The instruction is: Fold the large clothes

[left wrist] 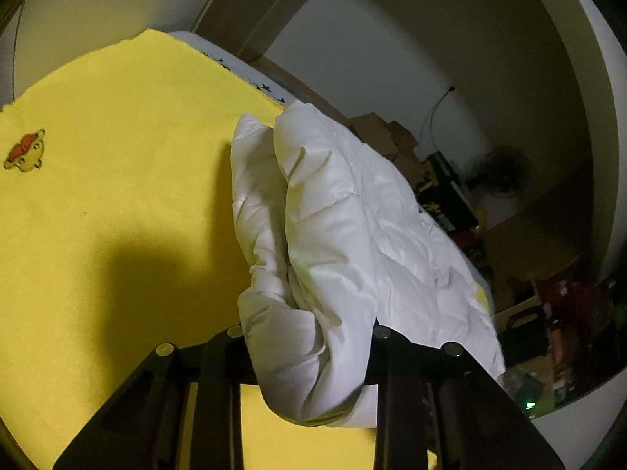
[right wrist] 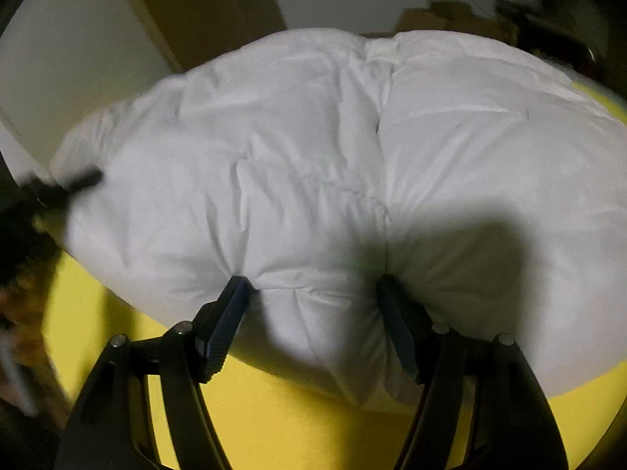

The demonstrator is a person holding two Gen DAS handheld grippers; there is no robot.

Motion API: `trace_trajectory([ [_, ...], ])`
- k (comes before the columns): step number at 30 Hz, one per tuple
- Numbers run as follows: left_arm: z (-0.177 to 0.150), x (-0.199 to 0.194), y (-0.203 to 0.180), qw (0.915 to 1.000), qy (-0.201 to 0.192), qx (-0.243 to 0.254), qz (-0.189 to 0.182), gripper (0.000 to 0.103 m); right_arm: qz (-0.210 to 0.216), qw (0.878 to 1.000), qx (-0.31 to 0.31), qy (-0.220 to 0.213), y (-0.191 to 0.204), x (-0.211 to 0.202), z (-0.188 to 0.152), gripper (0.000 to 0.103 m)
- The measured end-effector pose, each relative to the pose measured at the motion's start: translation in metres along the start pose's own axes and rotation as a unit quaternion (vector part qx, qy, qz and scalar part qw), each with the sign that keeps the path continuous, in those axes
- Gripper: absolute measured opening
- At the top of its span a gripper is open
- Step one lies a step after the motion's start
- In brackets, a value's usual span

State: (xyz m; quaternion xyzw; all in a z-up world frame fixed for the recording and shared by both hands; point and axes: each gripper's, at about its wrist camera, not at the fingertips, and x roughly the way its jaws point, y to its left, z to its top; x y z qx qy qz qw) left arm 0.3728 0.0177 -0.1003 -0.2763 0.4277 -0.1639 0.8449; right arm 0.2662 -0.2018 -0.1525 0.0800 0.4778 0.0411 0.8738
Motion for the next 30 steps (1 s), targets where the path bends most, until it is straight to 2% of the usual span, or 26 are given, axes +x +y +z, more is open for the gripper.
trace_trajectory([
  [1,0.001,0.003,-0.001,1.0,0.001,-0.001,0.003,0.026,0.005,1.0,0.01,-0.004,-0.002,-0.005,0.001,0.067],
  [3,0.002,0.007,0.001,0.9999,0.006,-0.014,0.004,0.026,0.045,0.997,0.052,-0.035,-0.013,-0.021,0.007,0.03],
  [4,0.003,0.007,-0.001,0.9999,0.006,-0.014,0.005,0.026,0.048,0.996,0.059,-0.044,-0.016,-0.025,0.013,0.004],
  [8,0.001,0.0,-0.009,0.9999,-0.003,0.0,0.016,0.026,0.024,0.992,0.095,-0.074,-0.034,-0.023,0.059,0.002],
  [10,0.0,-0.001,-0.011,0.9998,-0.005,0.001,0.02,0.026,-0.008,0.989,0.116,-0.095,-0.045,-0.013,0.093,0.002],
  [12,0.001,0.0,-0.012,0.9997,-0.007,0.0,0.024,0.026,-0.023,0.987,0.144,-0.074,-0.057,0.01,0.114,0.002],
  [13,0.0,0.0,-0.013,0.9996,-0.008,0.002,0.025,0.026,-0.025,0.985,0.166,-0.034,-0.064,0.033,0.118,0.002],
  [14,-0.001,-0.001,-0.016,0.9996,-0.011,0.006,0.024,0.026,-0.027,0.985,0.17,0.008,-0.067,0.056,0.116,0.0],
  [15,-0.004,-0.004,-0.02,0.9995,-0.013,0.012,0.026,0.025,-0.038,0.989,0.142,0.012,-0.063,0.07,0.116,0.0],
  [17,-0.005,-0.009,-0.027,0.9993,-0.016,0.021,0.028,0.025,-0.057,0.993,0.103,0.016,-0.055,0.067,0.118,0.0],
  [19,-0.004,-0.012,-0.034,0.999,-0.021,0.03,0.026,0.025,-0.03,0.991,0.129,0.011,-0.061,0.041,0.11,0.0],
  [21,-0.004,-0.015,-0.041,0.9988,-0.029,0.034,0.02,0.025,-0.022,0.992,0.117,-0.028,-0.055,0.004,0.089,0.0],
  [22,-0.005,-0.017,-0.047,0.9986,-0.033,0.037,0.017,0.025,-0.019,0.993,0.109,-0.033,-0.05,-0.007,0.072,0.0],
  [23,-0.005,-0.017,-0.051,0.9985,-0.036,0.039,0.014,0.025,-0.004,0.994,0.106,-0.018,-0.046,-0.007,0.058,0.0],
  [24,-0.005,-0.017,-0.058,0.9984,-0.036,0.043,0.009,0.025,0.021,0.994,0.108,0.016,-0.044,0.005,0.04,0.0],
  [25,-0.006,-0.017,-0.064,0.9982,-0.037,0.047,0.004,0.025,0.021,0.994,0.106,0.015,-0.045,0.011,0.032,0.0],
  [27,-0.009,-0.021,-0.083,0.9967,-0.048,0.065,0.002,0.025,0.012,0.997,0.076,-0.004,-0.045,0.018,0.03,0.0],
  [29,-0.011,-0.027,-0.098,0.9957,-0.056,0.073,-0.003,0.025,0.022,0.998,0.055,0.017,-0.045,0.019,0.039,0.0],
  [30,-0.011,-0.03,-0.104,0.9954,-0.06,0.075,-0.005,0.025,0.043,0.996,0.063,0.036,-0.053,0.016,0.044,0.0],
])
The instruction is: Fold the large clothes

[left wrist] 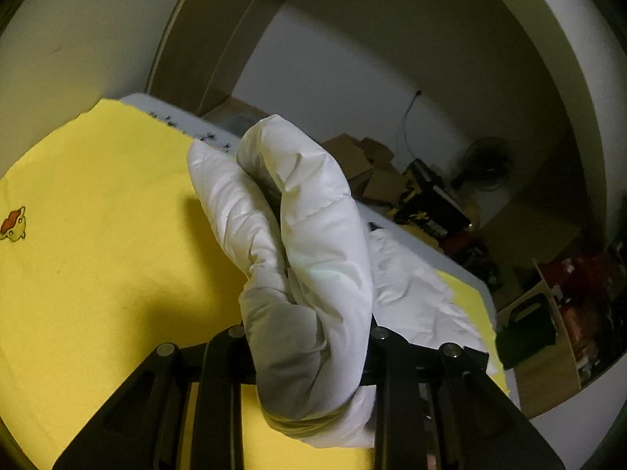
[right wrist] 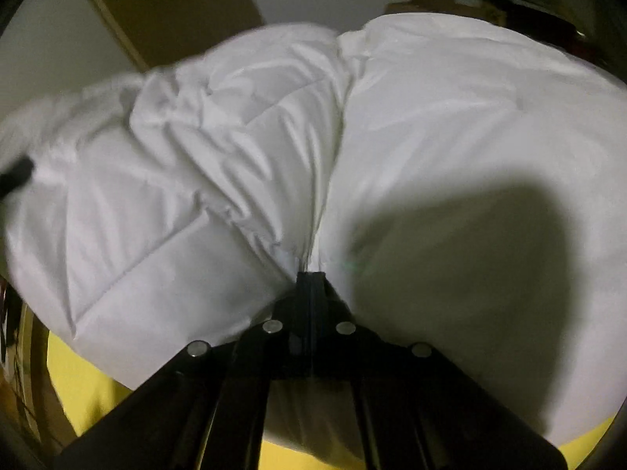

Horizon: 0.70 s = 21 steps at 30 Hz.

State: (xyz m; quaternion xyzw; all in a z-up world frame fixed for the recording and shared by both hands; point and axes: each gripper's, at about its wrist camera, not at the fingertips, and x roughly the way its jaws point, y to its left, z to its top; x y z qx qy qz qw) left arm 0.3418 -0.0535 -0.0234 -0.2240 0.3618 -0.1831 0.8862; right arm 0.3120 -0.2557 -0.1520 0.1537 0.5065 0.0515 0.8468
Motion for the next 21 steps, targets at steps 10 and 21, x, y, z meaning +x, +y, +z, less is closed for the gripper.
trace_trajectory([
  [10,-0.005,-0.01,-0.044,0.9996,-0.027,0.011,0.004,0.024,-0.026,0.986,0.113,-0.119,-0.093,-0.119,-0.038,0.001],
  [21,-0.031,-0.015,-0.128,0.9949,-0.039,0.093,-0.006,0.024,0.063,0.981,0.17,-0.071,-0.155,-0.081,-0.057,0.0],
])
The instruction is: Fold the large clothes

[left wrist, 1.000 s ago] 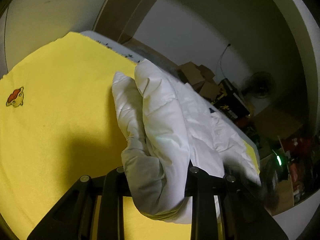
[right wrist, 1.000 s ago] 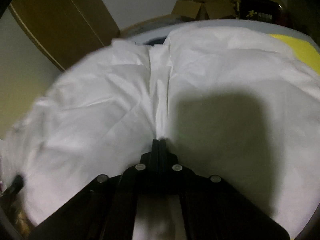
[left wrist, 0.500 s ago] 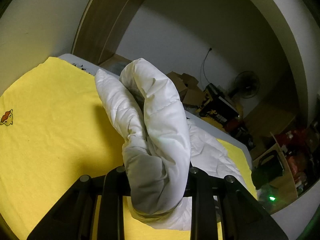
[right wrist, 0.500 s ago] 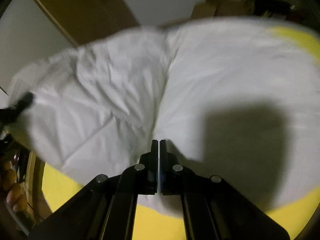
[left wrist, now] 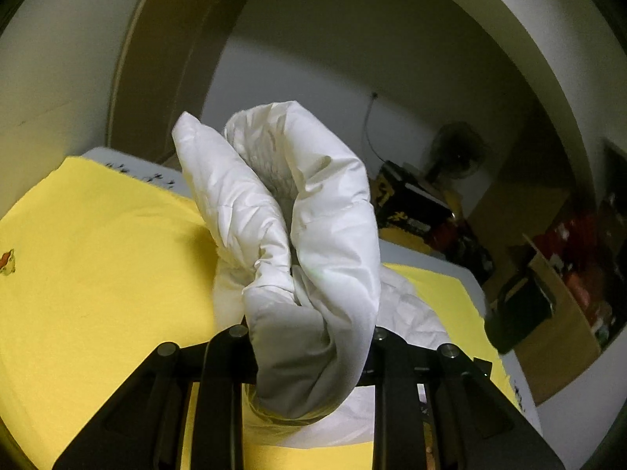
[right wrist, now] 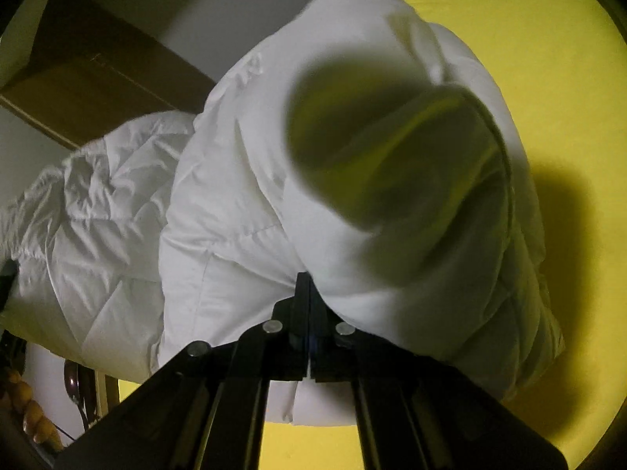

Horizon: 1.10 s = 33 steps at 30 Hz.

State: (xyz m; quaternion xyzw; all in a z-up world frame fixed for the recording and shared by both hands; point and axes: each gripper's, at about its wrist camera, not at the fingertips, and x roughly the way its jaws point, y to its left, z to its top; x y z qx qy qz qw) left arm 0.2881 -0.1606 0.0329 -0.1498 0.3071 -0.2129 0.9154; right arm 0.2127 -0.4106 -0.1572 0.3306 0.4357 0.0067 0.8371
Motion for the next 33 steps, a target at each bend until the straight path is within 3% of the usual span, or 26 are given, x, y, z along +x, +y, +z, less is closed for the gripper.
trace_trajectory([
  [3,-0.009,0.007,-0.033,0.9995,0.003,0.03,-0.004,0.024,0.03,0.999,0.012,-0.019,-0.002,-0.028,-0.011,0.003],
  [6,-0.02,0.019,-0.064,0.9986,0.013,0.049,-0.014,0.024,0.018,0.997,0.011,-0.067,-0.005,-0.068,-0.023,0.003],
  [9,-0.035,0.038,-0.097,0.9965,0.03,0.075,-0.02,0.024,0.031,0.996,0.014,-0.088,-0.012,-0.098,-0.039,0.004],
  [18,-0.09,0.141,-0.159,0.9816,0.131,0.139,-0.004,0.024,0.04,0.989,0.031,-0.137,-0.046,-0.171,-0.068,0.005],
  [22,-0.109,0.166,-0.169,0.9712,0.168,0.168,-0.009,0.026,0.034,0.987,0.052,-0.151,-0.06,-0.178,-0.068,0.005],
  [25,-0.121,0.178,-0.168,0.9589,0.202,0.198,-0.025,0.029,0.031,0.984,0.068,-0.159,-0.068,-0.187,-0.073,0.005],
  [31,-0.12,0.202,-0.152,0.9517,0.247,0.17,-0.066,0.03,0.038,0.985,0.072,-0.155,-0.056,-0.181,-0.068,0.006],
  [33,-0.123,0.199,-0.146,0.9509,0.242,0.174,-0.084,0.031,0.034,0.984,0.066,-0.159,-0.048,-0.184,-0.071,0.013],
])
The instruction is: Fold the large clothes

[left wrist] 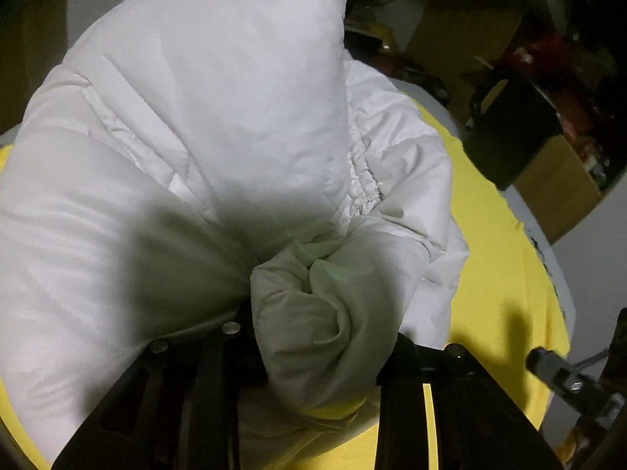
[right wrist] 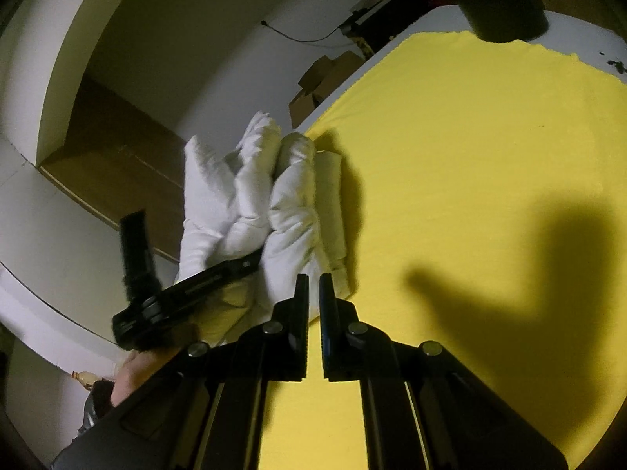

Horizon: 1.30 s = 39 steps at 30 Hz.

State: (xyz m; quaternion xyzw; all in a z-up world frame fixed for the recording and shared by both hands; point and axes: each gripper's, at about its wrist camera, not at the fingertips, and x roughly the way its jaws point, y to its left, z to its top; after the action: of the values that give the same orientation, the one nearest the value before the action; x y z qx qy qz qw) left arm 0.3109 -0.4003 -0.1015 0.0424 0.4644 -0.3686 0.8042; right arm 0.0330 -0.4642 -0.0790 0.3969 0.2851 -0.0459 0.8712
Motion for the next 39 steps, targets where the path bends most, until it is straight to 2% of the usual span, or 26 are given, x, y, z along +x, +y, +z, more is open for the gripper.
trace_trajectory([
  [2,-0.005,-0.007,0.002,0.9996,-0.02,0.014,-0.011,0.034,-0.005,1.0,-0.005,-0.009,0.007,-0.006,-0.003,0.046],
  [3,-0.011,-0.014,-0.001,0.9988,-0.037,0.026,-0.017,0.045,-0.009,1.0,-0.012,-0.017,0.015,-0.005,0.001,0.05],
  [4,-0.016,-0.022,-0.006,0.9979,-0.048,0.035,-0.027,0.067,-0.014,1.0,-0.017,-0.022,0.019,-0.007,0.001,0.051],
  [5,-0.023,-0.031,-0.013,0.9959,-0.06,0.052,-0.044,0.082,-0.02,0.999,-0.02,-0.027,0.023,-0.01,0.002,0.052],
  [6,-0.032,-0.04,-0.024,0.9929,-0.067,0.079,-0.058,0.102,-0.026,0.999,-0.021,-0.033,0.028,-0.013,0.003,0.055],
  [8,-0.054,-0.063,-0.041,0.9861,-0.092,0.129,-0.051,0.103,-0.035,0.998,-0.024,-0.047,0.036,-0.019,0.006,0.068],
  [9,-0.065,-0.077,-0.045,0.9829,-0.1,0.144,-0.056,0.103,-0.038,0.998,-0.027,-0.053,0.041,-0.021,0.007,0.07],
  [10,-0.076,-0.093,-0.042,0.9807,-0.107,0.144,-0.078,0.103,-0.039,0.997,-0.03,-0.057,0.046,-0.024,0.009,0.071],
  [13,-0.1,-0.138,-0.018,0.9775,-0.132,0.11,-0.123,0.103,-0.04,0.996,-0.055,-0.065,0.072,-0.024,0.014,0.074],
  [16,-0.114,-0.18,0.023,0.9759,-0.17,0.06,-0.123,0.103,-0.048,0.991,-0.113,-0.048,0.108,-0.004,0.024,0.08],
  [20,-0.127,-0.235,0.097,0.967,-0.223,-0.031,-0.119,0.103,-0.07,0.977,-0.202,0.022,0.163,0.064,0.039,0.08],
  [21,-0.133,-0.246,0.11,0.9639,-0.233,-0.053,-0.118,0.103,-0.077,0.97,-0.225,0.053,0.176,0.091,0.043,0.08],
  [23,-0.139,-0.258,0.13,0.9584,-0.246,-0.085,-0.116,0.103,-0.116,0.959,-0.242,0.092,0.185,0.132,0.049,0.08],
  [24,-0.144,-0.261,0.139,0.957,-0.248,-0.099,-0.112,0.103,-0.147,0.95,-0.245,0.128,0.183,0.16,0.05,0.08],
  [25,-0.149,-0.262,0.148,0.9562,-0.247,-0.114,-0.108,0.103,-0.174,0.94,-0.248,0.157,0.179,0.179,0.049,0.078],
  [27,-0.154,-0.265,0.161,0.9541,-0.243,-0.136,-0.111,0.103,-0.204,0.928,-0.264,0.164,0.171,0.199,0.043,0.058],
  [29,-0.157,-0.263,0.169,0.9528,-0.238,-0.15,-0.115,0.103,-0.187,0.929,-0.283,0.149,0.169,0.193,0.039,0.025],
  [32,-0.15,-0.262,0.192,0.9527,-0.23,-0.163,-0.113,0.103,-0.129,0.955,-0.239,0.12,0.152,0.16,0.05,0.015],
  [33,-0.146,-0.26,0.194,0.9526,-0.228,-0.165,-0.115,0.103,-0.096,0.966,-0.221,0.097,0.142,0.142,0.056,0.014],
  [36,-0.137,-0.263,0.203,0.9547,-0.228,-0.16,-0.106,0.103,-0.065,0.98,-0.176,0.065,0.114,0.122,0.062,0.012],
  [39,-0.119,-0.259,0.201,0.9606,-0.223,-0.145,-0.082,0.103,-0.032,0.986,-0.149,0.073,0.08,0.133,0.057,0.011],
])
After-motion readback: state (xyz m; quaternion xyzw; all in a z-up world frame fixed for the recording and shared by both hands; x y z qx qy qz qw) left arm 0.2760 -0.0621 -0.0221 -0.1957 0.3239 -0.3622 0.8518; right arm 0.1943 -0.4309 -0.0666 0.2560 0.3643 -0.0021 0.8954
